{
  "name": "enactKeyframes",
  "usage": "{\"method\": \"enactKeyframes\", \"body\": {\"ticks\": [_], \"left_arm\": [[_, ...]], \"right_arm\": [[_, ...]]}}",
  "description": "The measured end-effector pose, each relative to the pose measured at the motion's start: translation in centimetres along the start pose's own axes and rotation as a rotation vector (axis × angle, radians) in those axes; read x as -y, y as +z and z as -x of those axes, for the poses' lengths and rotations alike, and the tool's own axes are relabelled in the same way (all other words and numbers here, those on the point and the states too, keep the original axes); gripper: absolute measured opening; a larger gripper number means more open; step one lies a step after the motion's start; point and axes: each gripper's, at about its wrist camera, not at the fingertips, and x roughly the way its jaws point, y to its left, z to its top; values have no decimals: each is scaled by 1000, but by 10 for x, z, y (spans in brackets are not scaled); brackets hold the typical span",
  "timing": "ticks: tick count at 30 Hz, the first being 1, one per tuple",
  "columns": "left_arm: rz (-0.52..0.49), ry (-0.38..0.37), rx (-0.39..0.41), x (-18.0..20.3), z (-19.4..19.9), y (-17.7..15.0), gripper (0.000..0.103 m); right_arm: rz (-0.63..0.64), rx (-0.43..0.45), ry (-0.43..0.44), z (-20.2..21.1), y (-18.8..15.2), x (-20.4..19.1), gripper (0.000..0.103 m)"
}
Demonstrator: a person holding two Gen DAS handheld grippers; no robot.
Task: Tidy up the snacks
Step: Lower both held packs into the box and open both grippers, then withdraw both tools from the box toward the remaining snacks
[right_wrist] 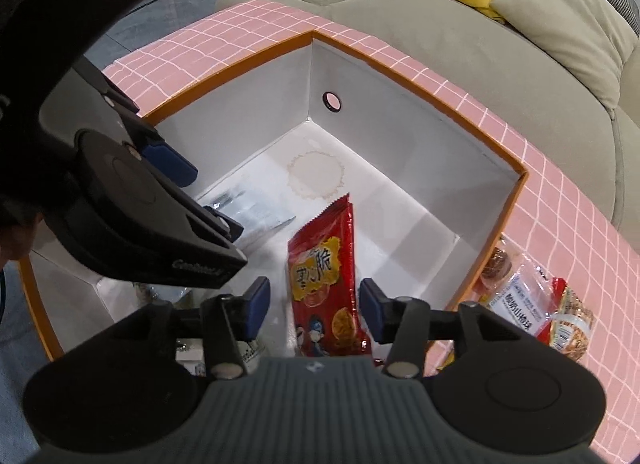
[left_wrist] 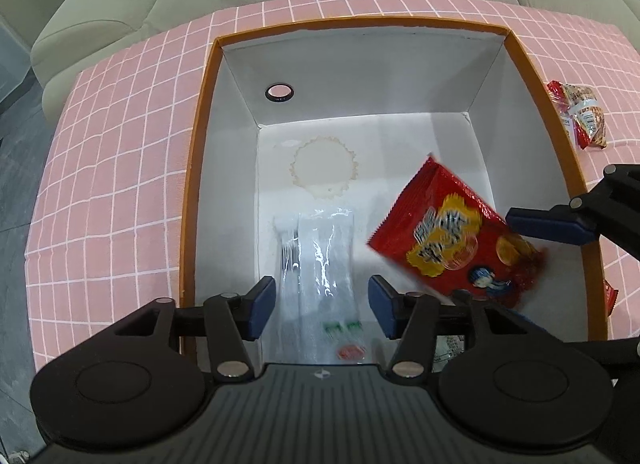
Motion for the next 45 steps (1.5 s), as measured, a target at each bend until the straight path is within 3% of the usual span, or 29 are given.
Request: {"method": "enactKeyframes", "body": {"ticks": [4, 11, 19, 28, 37, 45], "left_arm": [[1, -1, 9, 1, 9, -1, 68], [10, 27, 42, 2, 35, -6, 72], [53, 33, 160, 7, 84, -13, 73], [103, -15, 359, 36, 151, -23, 74], [47, -97, 502, 96, 192, -47, 76], [73, -151, 594, 132, 196, -76, 78]], "right_arm": [[16, -1, -22, 7, 1, -3, 64], [36, 33, -45, 32, -1, -4, 75], [34, 88, -46, 73, -13, 3, 77], [-1, 201, -41, 136, -38, 22, 78], [-99, 345, -89, 190, -91, 47, 78], [-191, 446, -145, 211, -149, 60, 85]]}}
